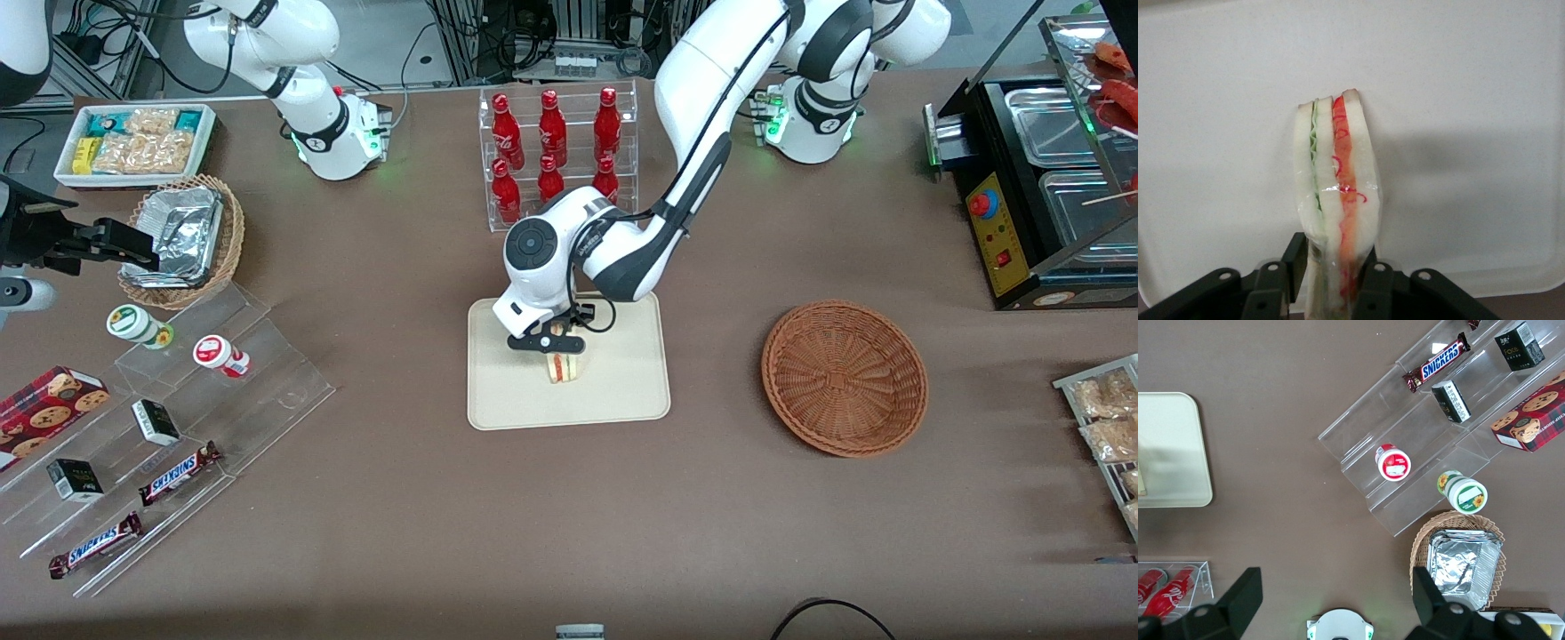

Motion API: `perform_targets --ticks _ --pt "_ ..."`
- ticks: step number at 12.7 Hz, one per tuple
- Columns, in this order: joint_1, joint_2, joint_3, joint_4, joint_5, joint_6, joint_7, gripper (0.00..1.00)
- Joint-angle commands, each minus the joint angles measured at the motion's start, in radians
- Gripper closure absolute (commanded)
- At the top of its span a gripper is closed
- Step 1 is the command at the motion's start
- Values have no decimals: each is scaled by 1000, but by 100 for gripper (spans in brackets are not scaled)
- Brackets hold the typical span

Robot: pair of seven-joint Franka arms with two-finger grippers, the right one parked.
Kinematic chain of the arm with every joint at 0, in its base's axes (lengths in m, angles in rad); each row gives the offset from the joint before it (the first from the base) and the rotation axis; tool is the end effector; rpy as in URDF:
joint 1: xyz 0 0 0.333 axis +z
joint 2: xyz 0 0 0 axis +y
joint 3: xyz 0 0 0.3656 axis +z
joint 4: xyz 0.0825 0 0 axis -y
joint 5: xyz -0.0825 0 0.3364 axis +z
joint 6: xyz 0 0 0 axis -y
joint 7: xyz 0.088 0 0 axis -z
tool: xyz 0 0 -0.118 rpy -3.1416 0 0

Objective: Place sandwich from basket to tray

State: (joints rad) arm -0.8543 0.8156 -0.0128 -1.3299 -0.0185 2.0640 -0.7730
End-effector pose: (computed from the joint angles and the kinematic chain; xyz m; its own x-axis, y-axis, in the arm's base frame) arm 0.4721 -0.5543 0.2852 0.9940 -0.0792 -0.0757 -0.0824 -0.9958 -0.0391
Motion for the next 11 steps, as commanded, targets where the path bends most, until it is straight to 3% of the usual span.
perform_targets --ticks 1,6,11 --pt "-8 -3 22 34 9 -7 -5 0" --pt "4 -143 94 24 -3 -19 -79 0" --pt "142 -370 106 -9 -3 -229 -74 0"
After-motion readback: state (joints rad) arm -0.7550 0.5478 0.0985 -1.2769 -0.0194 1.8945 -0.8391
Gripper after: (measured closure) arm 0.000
